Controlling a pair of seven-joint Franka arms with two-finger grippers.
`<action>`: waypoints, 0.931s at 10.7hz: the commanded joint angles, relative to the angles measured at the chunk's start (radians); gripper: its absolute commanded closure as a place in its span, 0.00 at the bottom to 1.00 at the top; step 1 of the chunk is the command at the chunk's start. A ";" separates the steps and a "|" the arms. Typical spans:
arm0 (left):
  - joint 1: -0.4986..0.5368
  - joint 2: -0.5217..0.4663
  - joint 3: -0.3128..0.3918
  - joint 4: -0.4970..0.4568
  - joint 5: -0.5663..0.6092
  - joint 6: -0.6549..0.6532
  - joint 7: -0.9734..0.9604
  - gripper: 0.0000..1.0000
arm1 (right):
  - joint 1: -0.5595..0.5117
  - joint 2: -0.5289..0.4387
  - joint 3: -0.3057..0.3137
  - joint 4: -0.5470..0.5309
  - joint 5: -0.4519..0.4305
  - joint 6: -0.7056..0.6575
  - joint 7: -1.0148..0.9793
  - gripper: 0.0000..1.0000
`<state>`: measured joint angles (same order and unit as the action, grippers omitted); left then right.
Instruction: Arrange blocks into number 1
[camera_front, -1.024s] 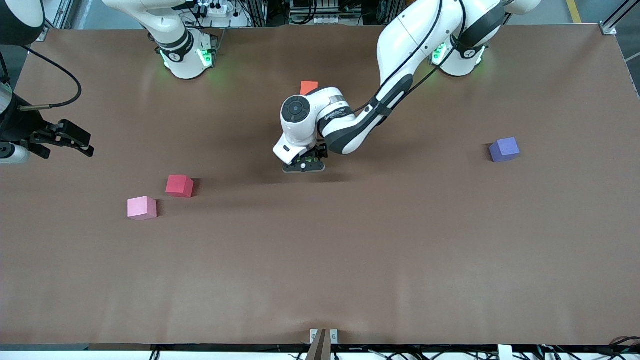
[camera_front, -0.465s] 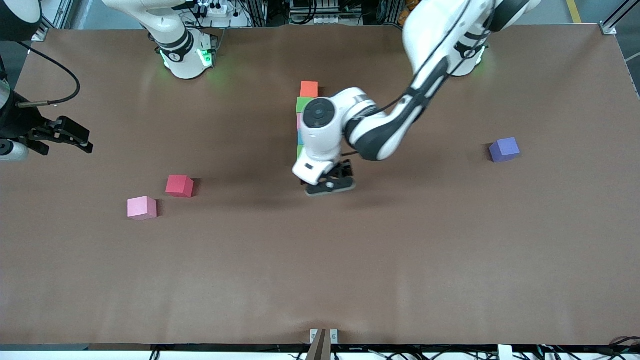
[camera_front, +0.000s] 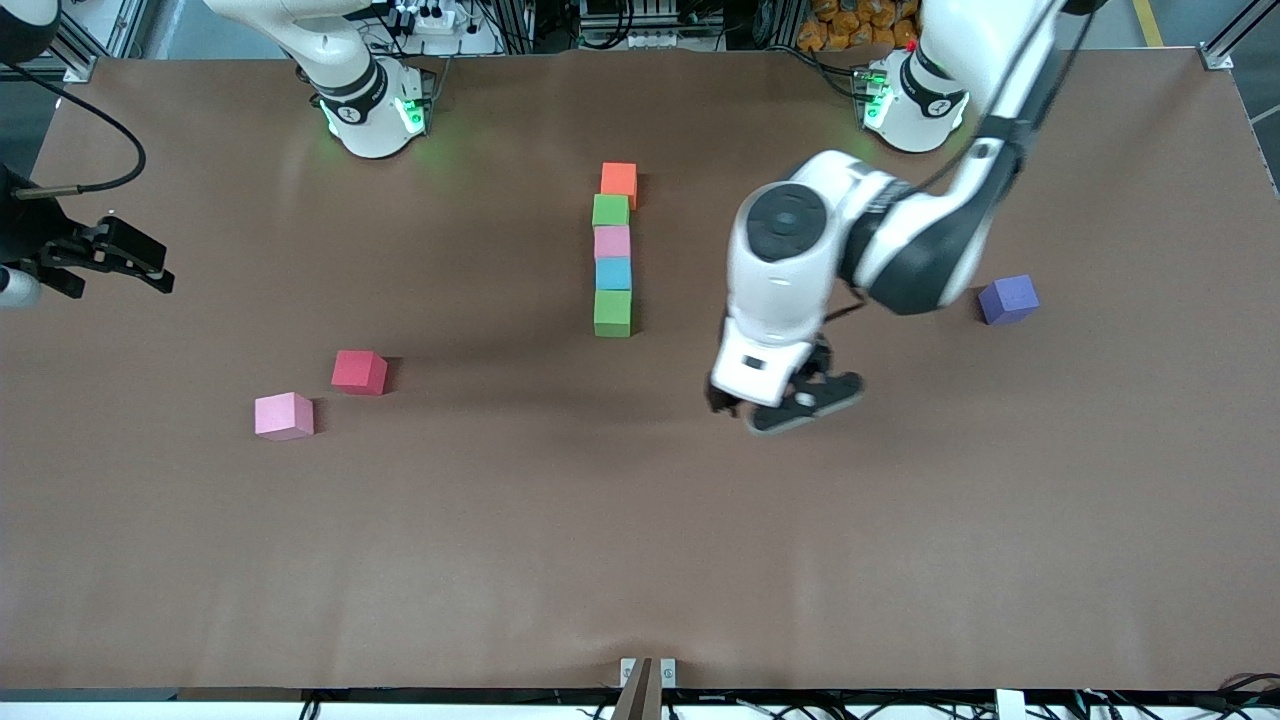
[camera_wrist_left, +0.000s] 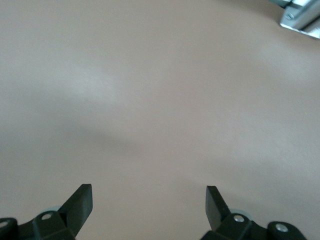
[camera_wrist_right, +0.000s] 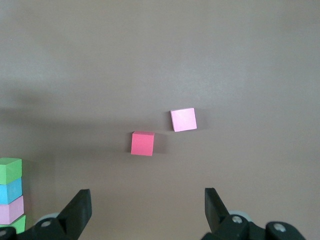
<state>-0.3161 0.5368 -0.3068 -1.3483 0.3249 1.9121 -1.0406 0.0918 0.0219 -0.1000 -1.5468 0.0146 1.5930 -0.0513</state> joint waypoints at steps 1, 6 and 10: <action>0.089 -0.090 -0.008 -0.032 -0.069 -0.083 0.101 0.00 | 0.002 -0.004 -0.001 0.013 -0.015 -0.021 -0.015 0.00; 0.218 -0.308 0.006 -0.191 -0.179 -0.239 0.403 0.00 | 0.002 -0.005 -0.001 0.022 -0.015 -0.027 -0.013 0.00; 0.247 -0.477 0.133 -0.268 -0.332 -0.240 0.568 0.00 | 0.003 -0.005 0.000 0.021 -0.013 -0.028 -0.010 0.00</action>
<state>-0.0722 0.1519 -0.2320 -1.5553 0.0741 1.6637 -0.5282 0.0921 0.0217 -0.1002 -1.5377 0.0144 1.5831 -0.0520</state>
